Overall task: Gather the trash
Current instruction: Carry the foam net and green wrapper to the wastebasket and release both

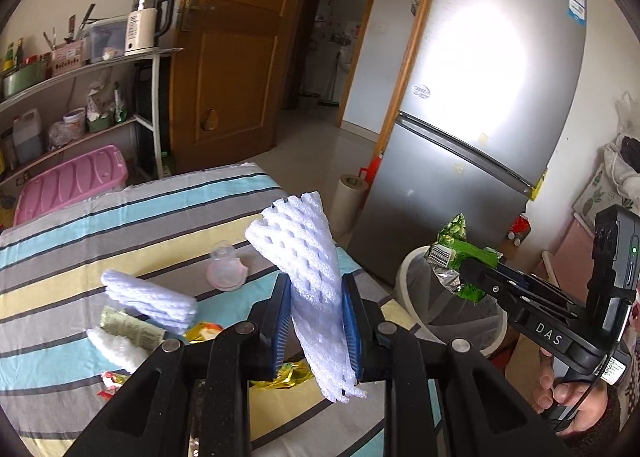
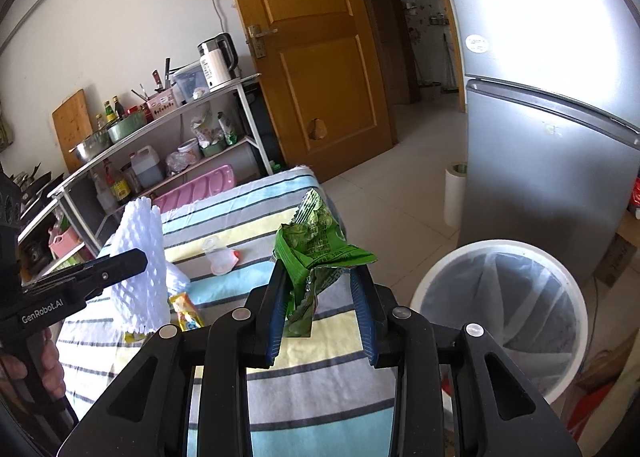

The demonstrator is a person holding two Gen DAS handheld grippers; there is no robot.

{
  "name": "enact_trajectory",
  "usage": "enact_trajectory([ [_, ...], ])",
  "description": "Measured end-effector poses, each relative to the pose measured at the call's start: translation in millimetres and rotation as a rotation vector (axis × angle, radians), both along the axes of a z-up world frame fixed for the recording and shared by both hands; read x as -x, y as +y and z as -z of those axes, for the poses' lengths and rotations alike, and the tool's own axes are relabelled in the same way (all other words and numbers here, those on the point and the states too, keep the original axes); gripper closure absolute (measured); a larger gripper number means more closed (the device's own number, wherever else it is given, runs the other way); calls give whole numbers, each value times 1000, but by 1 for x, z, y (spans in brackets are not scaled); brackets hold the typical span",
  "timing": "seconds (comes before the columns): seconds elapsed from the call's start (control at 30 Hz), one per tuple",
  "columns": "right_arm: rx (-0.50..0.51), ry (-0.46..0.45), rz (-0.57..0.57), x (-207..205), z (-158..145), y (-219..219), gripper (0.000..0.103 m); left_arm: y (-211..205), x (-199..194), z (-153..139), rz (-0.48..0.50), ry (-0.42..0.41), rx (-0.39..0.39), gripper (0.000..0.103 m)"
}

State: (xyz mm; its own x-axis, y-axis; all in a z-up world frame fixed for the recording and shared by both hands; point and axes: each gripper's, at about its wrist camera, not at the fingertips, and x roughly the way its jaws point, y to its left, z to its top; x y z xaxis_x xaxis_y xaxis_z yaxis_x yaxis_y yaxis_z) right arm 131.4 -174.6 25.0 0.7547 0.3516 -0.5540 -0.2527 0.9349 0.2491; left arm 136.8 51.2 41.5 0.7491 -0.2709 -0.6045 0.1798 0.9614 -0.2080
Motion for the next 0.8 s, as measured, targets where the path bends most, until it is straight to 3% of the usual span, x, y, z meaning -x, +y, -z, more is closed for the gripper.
enact_trajectory([
  [0.47,48,69,155,-5,15,-78,71,-118,-50,23,225,68,31,78],
  [0.8,97,151,238,-14,46,-113,71,-180,-73,58,333,142,-65,78],
])
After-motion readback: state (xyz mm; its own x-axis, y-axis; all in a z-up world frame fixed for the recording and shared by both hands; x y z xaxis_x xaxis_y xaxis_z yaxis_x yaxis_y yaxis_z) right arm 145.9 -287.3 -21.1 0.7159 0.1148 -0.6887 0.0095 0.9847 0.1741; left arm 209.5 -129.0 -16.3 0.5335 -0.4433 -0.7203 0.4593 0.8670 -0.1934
